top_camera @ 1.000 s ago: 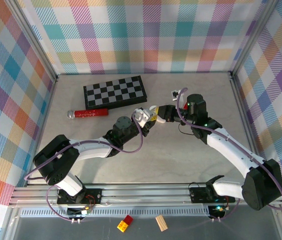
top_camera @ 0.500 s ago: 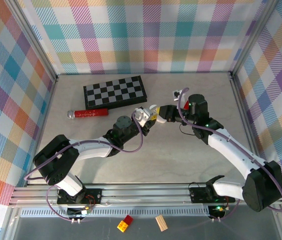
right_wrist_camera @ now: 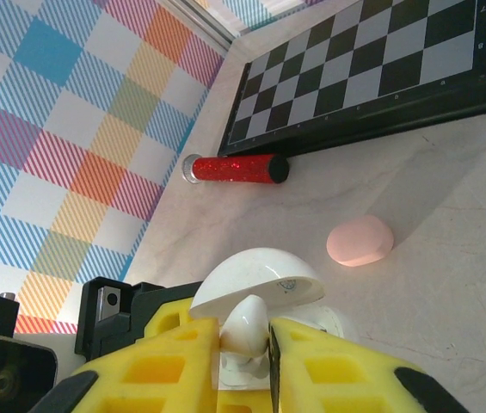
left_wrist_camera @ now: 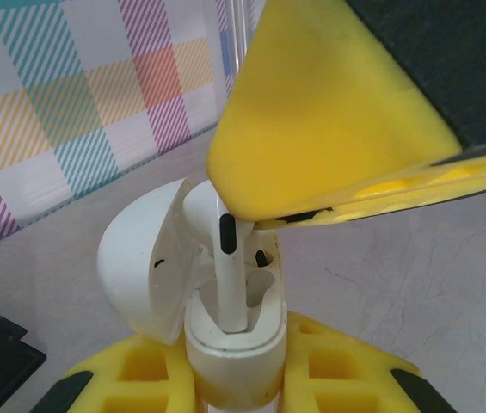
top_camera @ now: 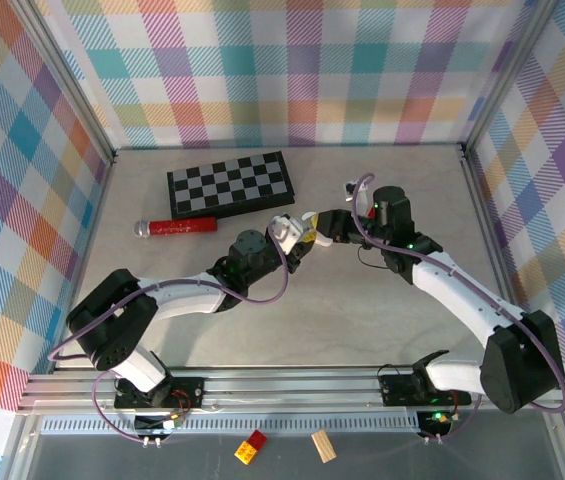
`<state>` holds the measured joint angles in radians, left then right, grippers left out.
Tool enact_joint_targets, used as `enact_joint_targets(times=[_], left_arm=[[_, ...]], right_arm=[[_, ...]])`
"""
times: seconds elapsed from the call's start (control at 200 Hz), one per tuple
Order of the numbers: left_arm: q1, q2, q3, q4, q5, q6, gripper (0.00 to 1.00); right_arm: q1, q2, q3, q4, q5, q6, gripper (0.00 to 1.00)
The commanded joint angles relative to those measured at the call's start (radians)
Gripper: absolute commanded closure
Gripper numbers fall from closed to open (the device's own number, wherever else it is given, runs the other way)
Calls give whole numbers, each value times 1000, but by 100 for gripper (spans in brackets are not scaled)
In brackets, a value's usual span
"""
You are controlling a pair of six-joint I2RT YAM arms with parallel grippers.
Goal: Insert the wireless bluetooth earbuds into the charging case
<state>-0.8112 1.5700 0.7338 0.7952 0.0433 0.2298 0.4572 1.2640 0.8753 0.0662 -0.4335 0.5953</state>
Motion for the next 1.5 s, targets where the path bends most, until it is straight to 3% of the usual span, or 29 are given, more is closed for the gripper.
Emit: enact_joint_targets(times=[0.0, 0.53, 1.025, 1.495], left_arm=[[-12, -10, 29, 12, 25, 24, 83], [-15, -4, 40, -11, 24, 38, 83], [-17, -7, 62, -58, 13, 40, 83], [-16, -13, 58, -59, 8, 36, 83]], right_arm=[[-3, 11, 28, -6, -27, 9, 77], [-3, 28, 38, 6, -61, 20, 71], [-3, 70, 71, -66, -62, 5, 71], [-3, 59, 69, -80, -47, -1, 82]])
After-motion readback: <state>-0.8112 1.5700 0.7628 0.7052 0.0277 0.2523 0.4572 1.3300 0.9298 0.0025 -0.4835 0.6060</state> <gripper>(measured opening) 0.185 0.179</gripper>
